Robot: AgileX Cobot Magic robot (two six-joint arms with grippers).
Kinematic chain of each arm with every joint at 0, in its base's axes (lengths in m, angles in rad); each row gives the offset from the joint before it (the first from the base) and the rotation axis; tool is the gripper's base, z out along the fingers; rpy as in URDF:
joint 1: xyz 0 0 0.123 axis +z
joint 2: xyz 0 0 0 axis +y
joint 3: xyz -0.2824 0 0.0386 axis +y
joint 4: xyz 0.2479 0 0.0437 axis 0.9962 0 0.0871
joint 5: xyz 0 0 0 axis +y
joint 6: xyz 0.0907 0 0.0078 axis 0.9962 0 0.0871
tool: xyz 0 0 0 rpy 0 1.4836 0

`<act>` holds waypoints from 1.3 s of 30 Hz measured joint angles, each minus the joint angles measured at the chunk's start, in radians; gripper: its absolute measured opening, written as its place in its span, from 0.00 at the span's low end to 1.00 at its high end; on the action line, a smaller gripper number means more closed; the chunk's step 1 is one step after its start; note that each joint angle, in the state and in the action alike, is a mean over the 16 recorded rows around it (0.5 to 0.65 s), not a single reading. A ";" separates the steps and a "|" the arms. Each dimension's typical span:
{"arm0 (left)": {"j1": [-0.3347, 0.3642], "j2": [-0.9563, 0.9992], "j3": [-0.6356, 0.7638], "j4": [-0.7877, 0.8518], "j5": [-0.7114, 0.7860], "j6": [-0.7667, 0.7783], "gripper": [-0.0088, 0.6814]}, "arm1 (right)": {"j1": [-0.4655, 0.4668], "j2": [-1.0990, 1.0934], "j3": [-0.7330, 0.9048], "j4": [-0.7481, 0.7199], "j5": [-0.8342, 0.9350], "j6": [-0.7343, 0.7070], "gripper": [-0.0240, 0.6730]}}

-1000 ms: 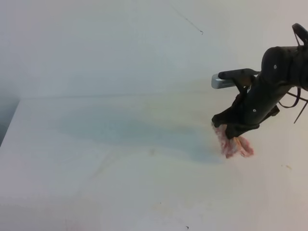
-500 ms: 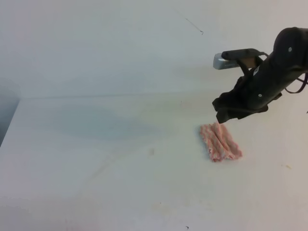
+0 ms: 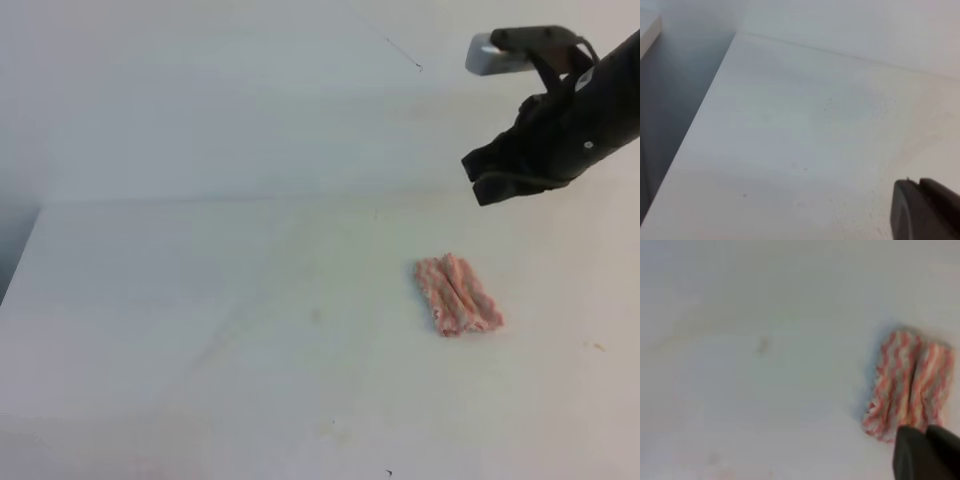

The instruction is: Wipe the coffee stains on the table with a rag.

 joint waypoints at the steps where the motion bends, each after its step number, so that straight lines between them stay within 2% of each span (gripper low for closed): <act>1: 0.000 0.000 0.000 0.000 0.000 0.000 0.01 | 0.000 -0.024 0.009 -0.002 0.002 0.001 0.18; 4: 0.000 0.000 0.008 0.000 -0.003 0.000 0.01 | 0.000 -0.110 0.049 -0.024 -0.002 0.020 0.09; 7: 0.000 0.000 0.011 0.000 -0.004 0.000 0.01 | 0.000 -0.212 0.111 -0.059 -0.023 0.056 0.05; 17: 0.000 0.000 0.025 0.000 -0.008 0.000 0.01 | 0.000 -0.599 0.419 -0.210 -0.121 0.206 0.04; 23: 0.000 0.000 0.020 0.000 -0.004 0.000 0.01 | 0.000 -0.785 0.553 -0.262 -0.149 0.250 0.03; 29: 0.000 0.000 0.011 0.000 -0.002 0.000 0.01 | 0.000 -0.883 0.607 -0.286 -0.154 0.265 0.03; 39: 0.000 0.000 0.000 0.000 0.000 0.000 0.01 | -0.006 -0.909 0.615 -0.283 -0.147 0.266 0.03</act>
